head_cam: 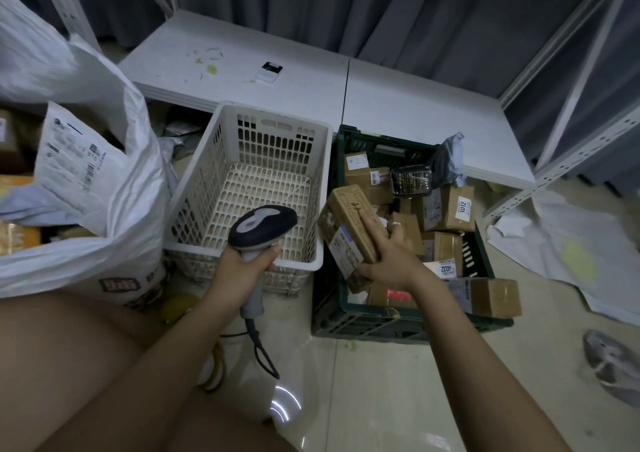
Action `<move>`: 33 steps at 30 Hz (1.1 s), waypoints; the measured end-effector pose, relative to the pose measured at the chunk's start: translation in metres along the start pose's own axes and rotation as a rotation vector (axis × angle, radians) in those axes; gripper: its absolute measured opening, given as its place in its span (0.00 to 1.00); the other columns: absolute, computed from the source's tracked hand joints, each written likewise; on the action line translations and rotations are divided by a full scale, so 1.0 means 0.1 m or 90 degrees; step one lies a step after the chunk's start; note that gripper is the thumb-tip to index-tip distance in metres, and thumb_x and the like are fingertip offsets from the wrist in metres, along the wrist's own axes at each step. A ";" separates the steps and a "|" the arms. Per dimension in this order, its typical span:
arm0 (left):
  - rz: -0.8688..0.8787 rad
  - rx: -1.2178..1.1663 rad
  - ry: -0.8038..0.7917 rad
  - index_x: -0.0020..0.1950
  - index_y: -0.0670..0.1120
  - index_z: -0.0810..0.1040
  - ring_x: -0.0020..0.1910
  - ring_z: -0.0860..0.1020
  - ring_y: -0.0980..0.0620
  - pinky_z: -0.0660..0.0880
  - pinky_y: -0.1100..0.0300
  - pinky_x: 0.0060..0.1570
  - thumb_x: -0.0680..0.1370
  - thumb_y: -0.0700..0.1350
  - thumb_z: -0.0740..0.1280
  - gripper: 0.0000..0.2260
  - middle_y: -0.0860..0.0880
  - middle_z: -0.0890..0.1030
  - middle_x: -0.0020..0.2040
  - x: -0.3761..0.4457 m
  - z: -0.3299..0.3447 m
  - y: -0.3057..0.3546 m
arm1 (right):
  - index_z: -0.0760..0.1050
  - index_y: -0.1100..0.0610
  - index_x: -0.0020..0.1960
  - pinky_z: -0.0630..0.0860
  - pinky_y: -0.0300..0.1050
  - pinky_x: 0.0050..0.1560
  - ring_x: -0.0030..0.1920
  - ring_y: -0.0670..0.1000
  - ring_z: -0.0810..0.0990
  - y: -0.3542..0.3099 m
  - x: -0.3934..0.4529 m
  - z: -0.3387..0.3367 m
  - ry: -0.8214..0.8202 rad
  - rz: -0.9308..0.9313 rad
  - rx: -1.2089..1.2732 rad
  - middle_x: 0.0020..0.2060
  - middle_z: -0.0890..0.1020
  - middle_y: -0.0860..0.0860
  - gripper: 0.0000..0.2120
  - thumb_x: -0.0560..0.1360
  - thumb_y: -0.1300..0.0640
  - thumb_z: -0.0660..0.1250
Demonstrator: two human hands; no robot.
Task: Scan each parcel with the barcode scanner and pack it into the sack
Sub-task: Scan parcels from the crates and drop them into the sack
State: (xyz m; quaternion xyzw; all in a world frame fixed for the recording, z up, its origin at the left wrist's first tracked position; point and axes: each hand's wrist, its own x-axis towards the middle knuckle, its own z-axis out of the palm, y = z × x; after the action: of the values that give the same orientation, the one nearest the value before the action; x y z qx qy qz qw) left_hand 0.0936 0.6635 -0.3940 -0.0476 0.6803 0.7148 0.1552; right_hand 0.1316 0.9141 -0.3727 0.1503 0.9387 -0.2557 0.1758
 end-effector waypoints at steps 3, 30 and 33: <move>-0.005 0.010 -0.001 0.55 0.41 0.78 0.31 0.79 0.60 0.75 0.69 0.32 0.76 0.39 0.70 0.08 0.45 0.80 0.39 -0.03 -0.05 -0.01 | 0.60 0.49 0.71 0.69 0.47 0.59 0.66 0.56 0.65 0.03 -0.03 0.06 0.124 -0.046 0.089 0.65 0.62 0.53 0.35 0.70 0.56 0.74; 0.147 0.124 -0.024 0.65 0.42 0.74 0.43 0.79 0.55 0.73 0.73 0.33 0.74 0.42 0.72 0.20 0.44 0.81 0.56 -0.06 0.09 0.78 | 0.72 0.50 0.66 0.82 0.54 0.48 0.55 0.55 0.81 -0.40 0.10 -0.30 0.228 -0.033 0.751 0.61 0.76 0.56 0.20 0.77 0.65 0.66; 0.150 0.153 -0.043 0.66 0.43 0.73 0.51 0.80 0.47 0.76 0.67 0.43 0.74 0.43 0.72 0.21 0.43 0.80 0.58 -0.03 0.15 0.79 | 0.71 0.50 0.67 0.82 0.52 0.45 0.54 0.54 0.81 -0.44 0.13 -0.30 0.234 -0.035 0.754 0.62 0.75 0.55 0.21 0.77 0.65 0.65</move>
State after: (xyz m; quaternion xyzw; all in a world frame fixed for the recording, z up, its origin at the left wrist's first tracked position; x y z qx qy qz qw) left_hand 0.0759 0.6763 -0.3169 0.0753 0.7562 0.6426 0.0976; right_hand 0.0962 0.8967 -0.3347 0.2396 0.6559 -0.7075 -0.1088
